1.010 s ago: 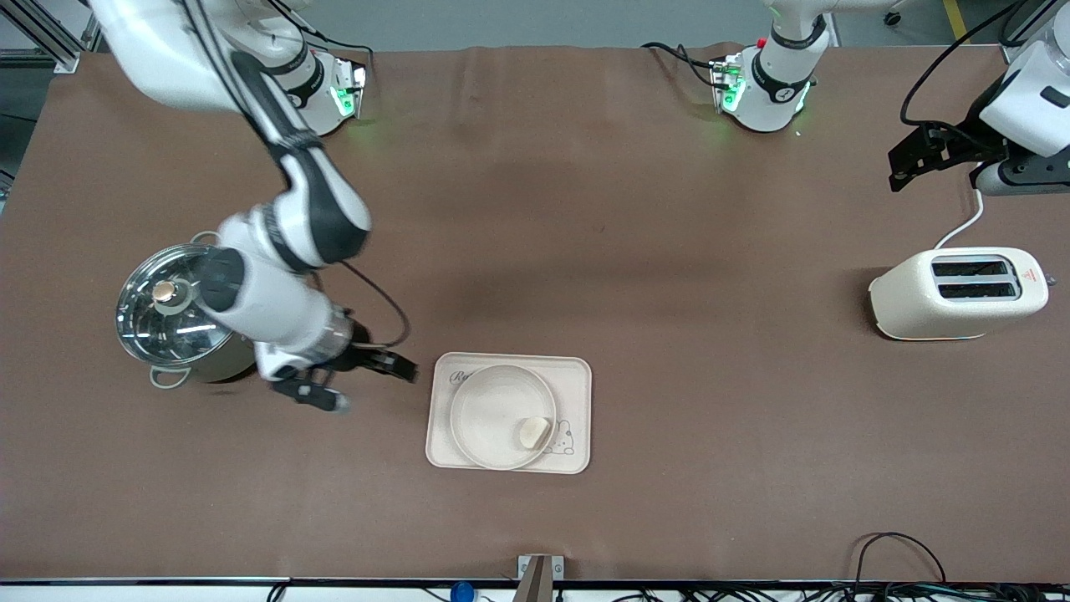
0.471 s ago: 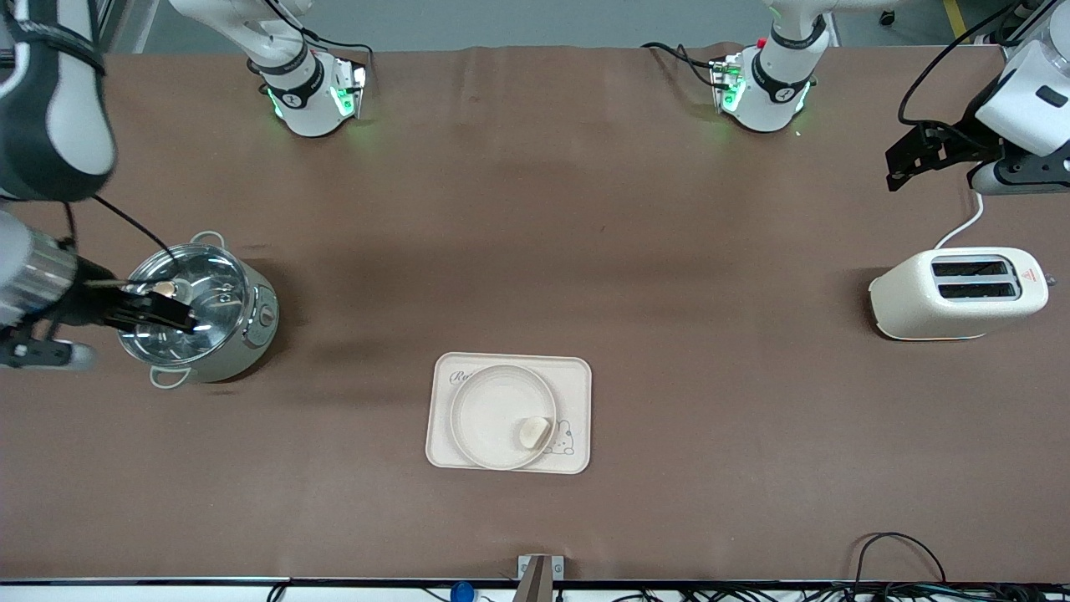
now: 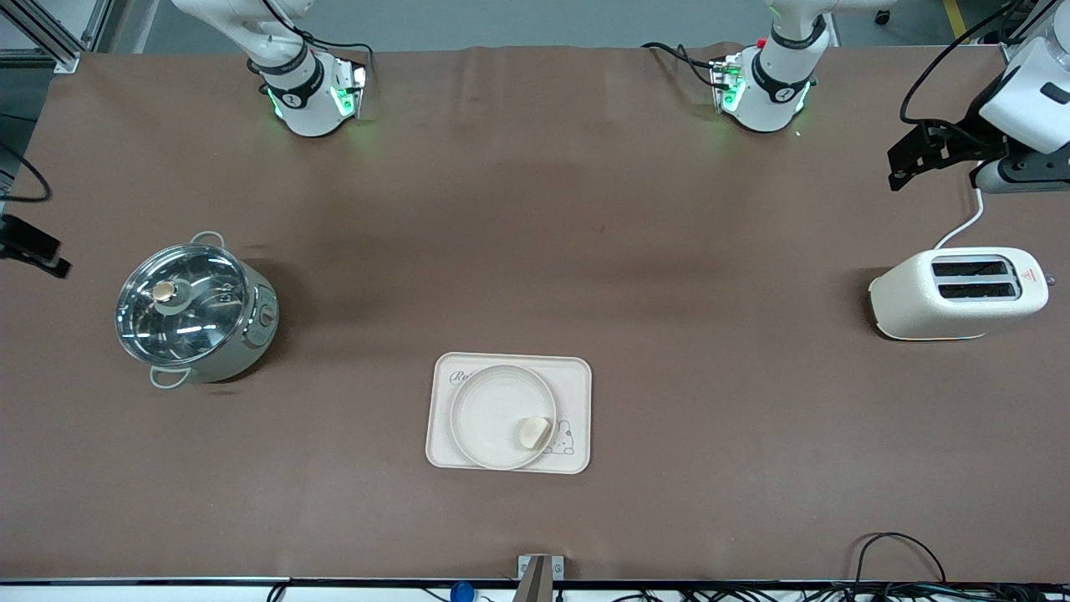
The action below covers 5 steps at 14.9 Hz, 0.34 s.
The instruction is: Place bun in plate and plate on tray
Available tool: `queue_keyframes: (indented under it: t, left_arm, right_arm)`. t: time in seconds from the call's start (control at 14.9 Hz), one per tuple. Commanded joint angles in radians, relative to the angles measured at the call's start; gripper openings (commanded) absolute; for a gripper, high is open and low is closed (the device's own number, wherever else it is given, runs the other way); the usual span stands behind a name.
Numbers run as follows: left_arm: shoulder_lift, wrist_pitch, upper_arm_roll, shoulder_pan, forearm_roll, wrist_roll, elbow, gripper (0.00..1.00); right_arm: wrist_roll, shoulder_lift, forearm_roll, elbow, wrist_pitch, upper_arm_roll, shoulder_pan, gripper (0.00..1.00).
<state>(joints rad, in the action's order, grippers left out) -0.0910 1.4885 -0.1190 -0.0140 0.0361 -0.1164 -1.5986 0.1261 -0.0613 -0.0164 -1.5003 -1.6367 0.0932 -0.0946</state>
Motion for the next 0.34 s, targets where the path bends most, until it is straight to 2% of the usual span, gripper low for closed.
queue_keyframes:
  t: [0.0,0.27]
  left_arm:
    - [-0.004,-0.008,0.001,0.006,-0.013,0.026,0.017,1.0]
    - [-0.001,-0.01,0.006,0.009,-0.01,0.023,0.031,1.0]
  right_arm:
    - [0.009,0.015,0.013,0.037,0.089,-0.017,-0.019,1.0]
    - [-0.049,0.017,0.003,0.049,0.098,-0.02,0.004,1.0]
